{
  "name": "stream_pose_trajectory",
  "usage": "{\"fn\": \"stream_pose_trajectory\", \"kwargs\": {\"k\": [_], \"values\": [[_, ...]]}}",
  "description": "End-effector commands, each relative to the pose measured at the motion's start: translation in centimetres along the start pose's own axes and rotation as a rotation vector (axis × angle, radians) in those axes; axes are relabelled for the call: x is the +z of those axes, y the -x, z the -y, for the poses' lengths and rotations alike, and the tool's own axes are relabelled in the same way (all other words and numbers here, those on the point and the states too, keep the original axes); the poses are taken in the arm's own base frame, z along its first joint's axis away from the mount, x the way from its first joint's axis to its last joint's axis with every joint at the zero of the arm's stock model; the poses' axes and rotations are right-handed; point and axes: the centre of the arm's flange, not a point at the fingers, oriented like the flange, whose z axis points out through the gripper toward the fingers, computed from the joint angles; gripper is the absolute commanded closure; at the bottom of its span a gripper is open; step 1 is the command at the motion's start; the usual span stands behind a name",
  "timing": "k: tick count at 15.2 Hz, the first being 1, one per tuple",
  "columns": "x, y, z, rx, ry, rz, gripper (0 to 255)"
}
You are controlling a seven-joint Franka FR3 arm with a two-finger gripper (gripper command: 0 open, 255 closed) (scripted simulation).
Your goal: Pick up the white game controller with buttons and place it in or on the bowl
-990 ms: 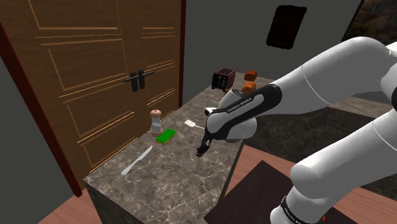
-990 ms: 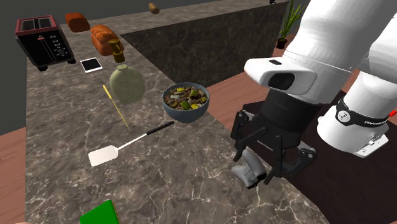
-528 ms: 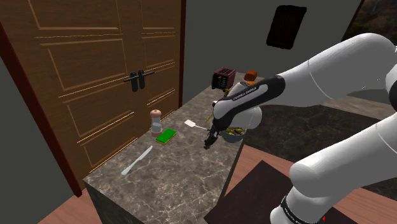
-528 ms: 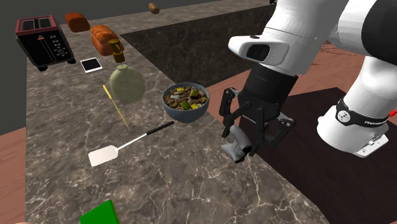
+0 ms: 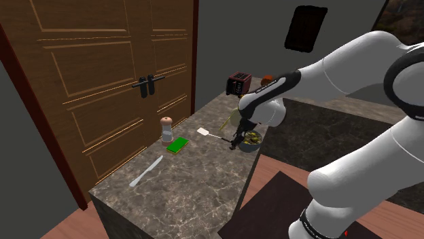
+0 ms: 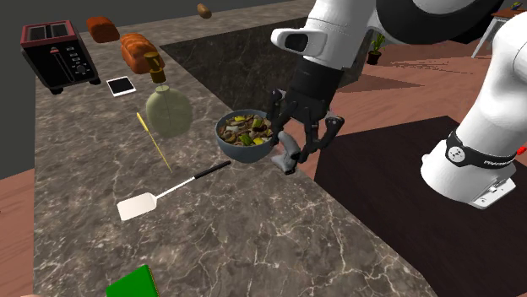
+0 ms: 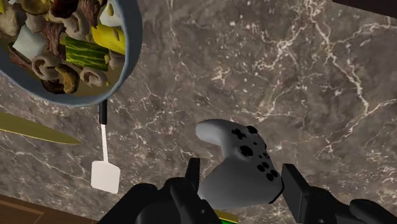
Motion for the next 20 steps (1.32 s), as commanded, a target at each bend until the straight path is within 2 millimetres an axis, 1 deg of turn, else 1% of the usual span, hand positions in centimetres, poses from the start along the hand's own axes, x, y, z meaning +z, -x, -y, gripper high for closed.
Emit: {"fn": "stream_pose_trajectory", "kwargs": {"k": [1,15,16,20], "values": [[-0.6,1.3,-2.4,-0.002,0.000,0.000,255],[-2.7,9.4,-18.9,-0.002,0.000,0.000,255],[-2.9,9.9,-19.8,-0.002,0.000,0.000,255],[-0.9,10.6,-19.7,-0.002,0.000,0.000,255]]}}
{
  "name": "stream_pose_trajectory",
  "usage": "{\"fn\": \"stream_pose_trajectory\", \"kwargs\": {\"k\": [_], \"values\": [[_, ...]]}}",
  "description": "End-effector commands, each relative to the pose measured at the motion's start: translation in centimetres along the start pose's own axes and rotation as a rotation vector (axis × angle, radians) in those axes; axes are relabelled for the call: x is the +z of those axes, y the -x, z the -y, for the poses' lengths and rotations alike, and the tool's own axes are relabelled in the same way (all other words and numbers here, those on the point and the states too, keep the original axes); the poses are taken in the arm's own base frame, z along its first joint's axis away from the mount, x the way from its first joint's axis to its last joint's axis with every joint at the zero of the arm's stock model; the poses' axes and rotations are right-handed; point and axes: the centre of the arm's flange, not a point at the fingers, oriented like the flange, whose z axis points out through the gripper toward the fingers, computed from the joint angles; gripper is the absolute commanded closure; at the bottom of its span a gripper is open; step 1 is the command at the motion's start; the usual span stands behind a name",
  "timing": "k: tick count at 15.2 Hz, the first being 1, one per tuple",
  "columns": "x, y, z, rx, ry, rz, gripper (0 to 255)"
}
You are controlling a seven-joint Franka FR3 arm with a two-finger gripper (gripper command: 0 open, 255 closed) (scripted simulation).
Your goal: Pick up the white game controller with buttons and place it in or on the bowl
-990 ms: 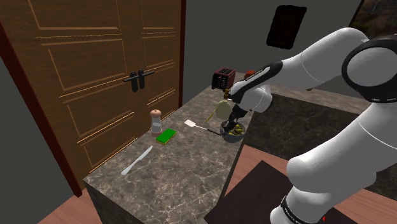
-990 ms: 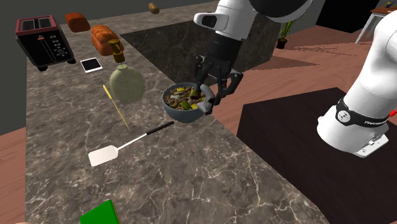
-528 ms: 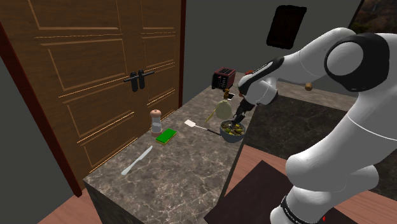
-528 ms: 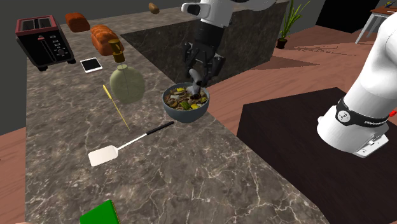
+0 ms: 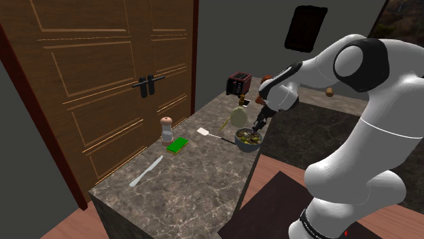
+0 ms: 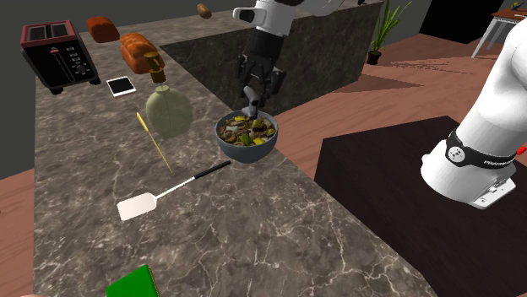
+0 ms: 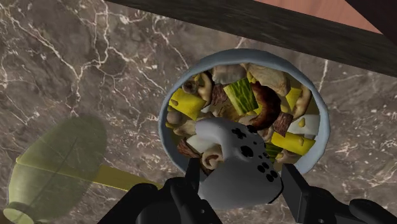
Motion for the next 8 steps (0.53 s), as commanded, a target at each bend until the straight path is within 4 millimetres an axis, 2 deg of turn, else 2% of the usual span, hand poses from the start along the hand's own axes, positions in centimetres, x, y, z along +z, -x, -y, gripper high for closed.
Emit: {"fn": "stream_pose_trajectory", "kwargs": {"k": [1,8], "values": [[0.9,0.3,0.0,0.000,0.000,0.000,255],[4.4,1.6,0.2,0.000,0.000,0.000,255]]}}
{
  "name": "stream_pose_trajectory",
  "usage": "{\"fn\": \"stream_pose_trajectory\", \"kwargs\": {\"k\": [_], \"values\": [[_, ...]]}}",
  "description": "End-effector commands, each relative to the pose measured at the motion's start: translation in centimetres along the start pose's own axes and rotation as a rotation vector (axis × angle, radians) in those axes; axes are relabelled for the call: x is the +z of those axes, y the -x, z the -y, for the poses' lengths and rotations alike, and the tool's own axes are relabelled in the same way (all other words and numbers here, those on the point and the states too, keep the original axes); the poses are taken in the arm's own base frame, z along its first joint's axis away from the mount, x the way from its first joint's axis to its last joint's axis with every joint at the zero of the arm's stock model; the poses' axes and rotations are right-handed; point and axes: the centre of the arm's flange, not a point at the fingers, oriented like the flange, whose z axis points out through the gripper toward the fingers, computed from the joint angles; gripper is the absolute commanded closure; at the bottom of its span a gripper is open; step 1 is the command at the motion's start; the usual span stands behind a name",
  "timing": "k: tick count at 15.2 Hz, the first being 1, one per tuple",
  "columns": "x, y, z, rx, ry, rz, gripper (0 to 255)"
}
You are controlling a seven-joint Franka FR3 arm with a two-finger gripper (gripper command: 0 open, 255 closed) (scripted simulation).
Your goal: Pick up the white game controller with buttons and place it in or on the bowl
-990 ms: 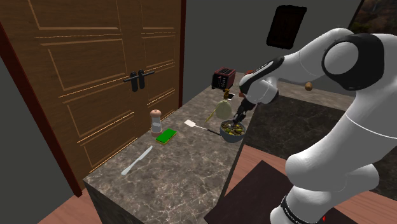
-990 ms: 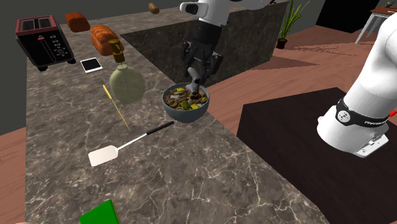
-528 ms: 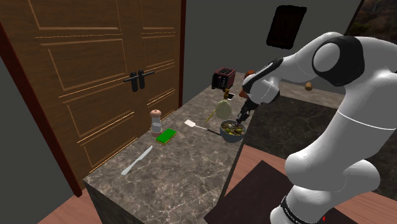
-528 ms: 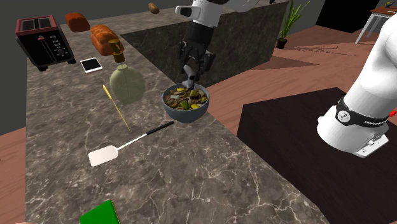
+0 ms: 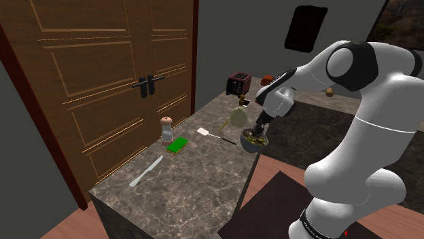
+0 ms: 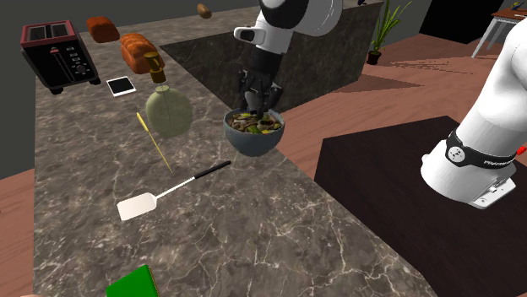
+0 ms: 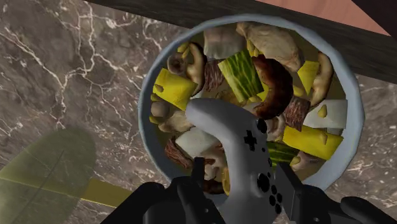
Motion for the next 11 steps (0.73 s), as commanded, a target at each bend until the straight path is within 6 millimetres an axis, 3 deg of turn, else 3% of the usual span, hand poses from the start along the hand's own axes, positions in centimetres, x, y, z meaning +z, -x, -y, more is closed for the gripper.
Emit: {"fn": "stream_pose_trajectory", "kwargs": {"k": [1,9,10,11], "values": [[1.23,0.61,0.12,0.003,-0.003,0.002,255],[1.67,0.78,0.15,0.003,-0.003,0.002,255],[1.73,0.74,0.10,0.003,-0.003,0.002,0],[1.71,0.74,0.05,0.003,-0.003,0.002,0]]}}
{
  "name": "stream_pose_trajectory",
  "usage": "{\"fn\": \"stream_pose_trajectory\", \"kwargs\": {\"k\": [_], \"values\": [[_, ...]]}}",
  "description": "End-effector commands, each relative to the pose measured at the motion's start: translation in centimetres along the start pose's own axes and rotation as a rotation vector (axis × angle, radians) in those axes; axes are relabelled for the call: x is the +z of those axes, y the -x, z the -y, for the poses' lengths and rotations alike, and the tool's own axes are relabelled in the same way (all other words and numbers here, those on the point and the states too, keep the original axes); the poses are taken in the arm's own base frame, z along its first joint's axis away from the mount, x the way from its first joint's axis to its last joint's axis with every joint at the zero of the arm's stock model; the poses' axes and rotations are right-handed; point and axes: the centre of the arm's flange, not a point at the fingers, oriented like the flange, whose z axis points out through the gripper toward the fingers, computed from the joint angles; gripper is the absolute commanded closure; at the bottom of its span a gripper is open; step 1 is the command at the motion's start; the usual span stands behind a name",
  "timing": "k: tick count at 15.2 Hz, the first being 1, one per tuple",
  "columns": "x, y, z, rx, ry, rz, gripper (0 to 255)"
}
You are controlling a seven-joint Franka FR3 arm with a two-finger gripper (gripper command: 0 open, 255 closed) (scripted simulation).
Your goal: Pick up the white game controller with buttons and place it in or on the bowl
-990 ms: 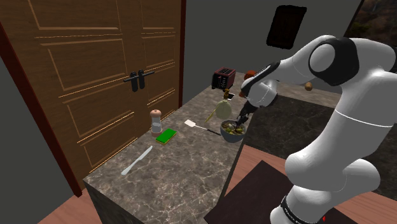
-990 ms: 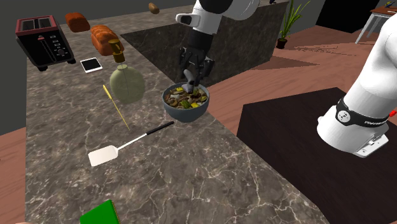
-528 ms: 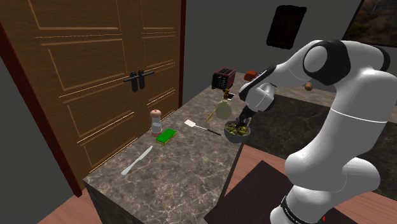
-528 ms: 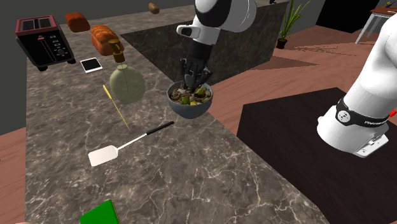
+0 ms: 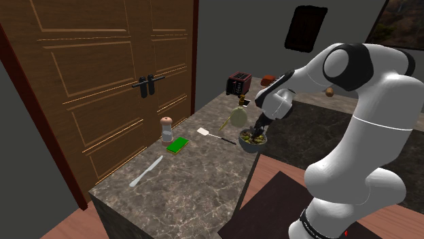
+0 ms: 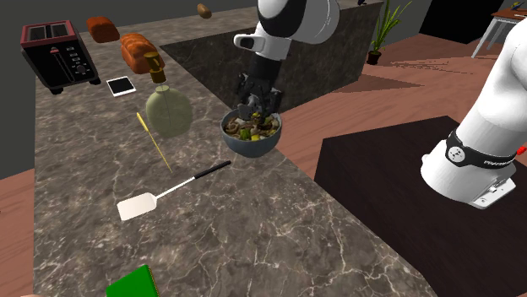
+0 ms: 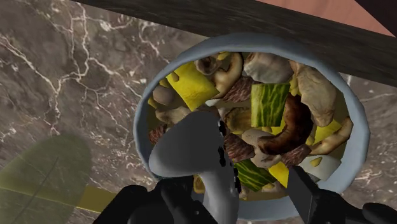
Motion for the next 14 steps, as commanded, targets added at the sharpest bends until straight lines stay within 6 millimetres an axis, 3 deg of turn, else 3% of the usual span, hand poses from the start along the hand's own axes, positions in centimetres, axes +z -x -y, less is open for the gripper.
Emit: {"fn": "stream_pose_trajectory", "kwargs": {"k": [1,4,8,14], "values": [[0.2,0.2,0.1,0.002,-0.005,0.002,0],[0.2,0.3,0.2,0.002,-0.005,0.002,0],[-4.8,0.2,0.2,0.002,-0.005,0.002,0],[-4.8,0.2,0.2,0.002,-0.005,0.002,0]]}}
